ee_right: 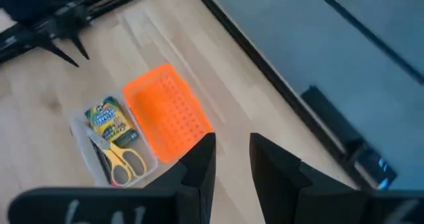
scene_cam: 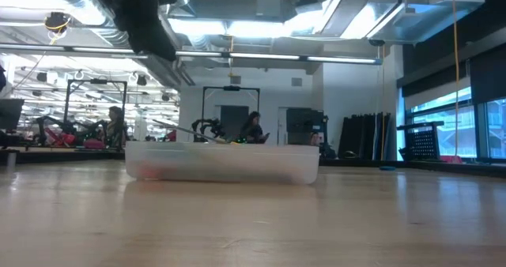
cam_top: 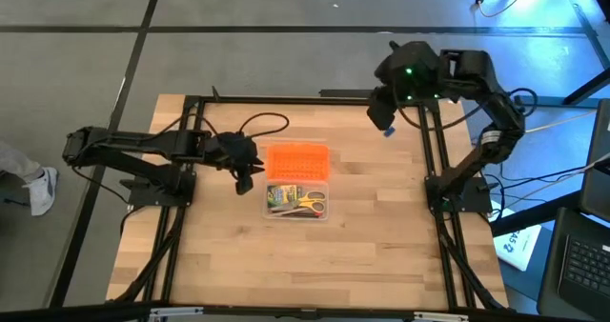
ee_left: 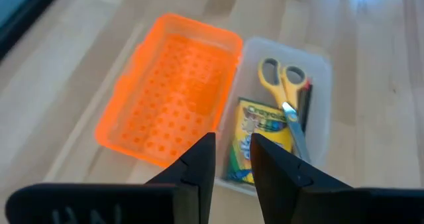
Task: Pack school essentials
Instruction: Put the blue eraser into the supply box
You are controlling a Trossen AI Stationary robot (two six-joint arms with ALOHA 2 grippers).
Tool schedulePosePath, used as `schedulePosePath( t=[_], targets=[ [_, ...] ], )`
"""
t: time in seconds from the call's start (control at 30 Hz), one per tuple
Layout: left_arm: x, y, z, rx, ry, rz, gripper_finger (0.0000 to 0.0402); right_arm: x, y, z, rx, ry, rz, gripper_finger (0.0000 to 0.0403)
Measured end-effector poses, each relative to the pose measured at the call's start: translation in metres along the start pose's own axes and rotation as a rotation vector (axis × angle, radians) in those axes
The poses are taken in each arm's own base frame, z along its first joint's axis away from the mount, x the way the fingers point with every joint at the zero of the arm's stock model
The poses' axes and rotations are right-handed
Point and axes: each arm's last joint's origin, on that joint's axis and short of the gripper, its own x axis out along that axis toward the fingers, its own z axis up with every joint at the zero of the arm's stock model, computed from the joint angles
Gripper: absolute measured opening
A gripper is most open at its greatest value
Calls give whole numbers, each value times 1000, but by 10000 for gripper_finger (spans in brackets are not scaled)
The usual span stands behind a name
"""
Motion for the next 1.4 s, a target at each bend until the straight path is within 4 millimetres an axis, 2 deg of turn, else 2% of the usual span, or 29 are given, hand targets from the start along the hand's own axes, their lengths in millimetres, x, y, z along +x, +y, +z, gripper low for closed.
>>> schedulePosePath(
  t=[0.13,0.3,0.5,0.67,0.87,1.03,1.4],
  targets=[
    [0,7,2,-12,-17,62,87,11,-3,-17,173,83,-38,94],
    [0,15,4,-34,-27,106,87,29,-10,-54,433,209,-137,94],
    [0,26,11,28,-78,159,87,45,-20,-90,782,215,-283,94],
    [-2,38,26,99,-212,183,87,61,-23,-110,885,259,-370,94],
    [-5,53,43,150,-359,26,87,79,-22,-120,905,279,-402,94],
    [-2,69,49,146,-400,-104,87,87,-21,-119,958,247,-385,94],
    [-2,74,51,128,-420,-14,87,88,-21,-120,963,245,-383,94]
  ],
)
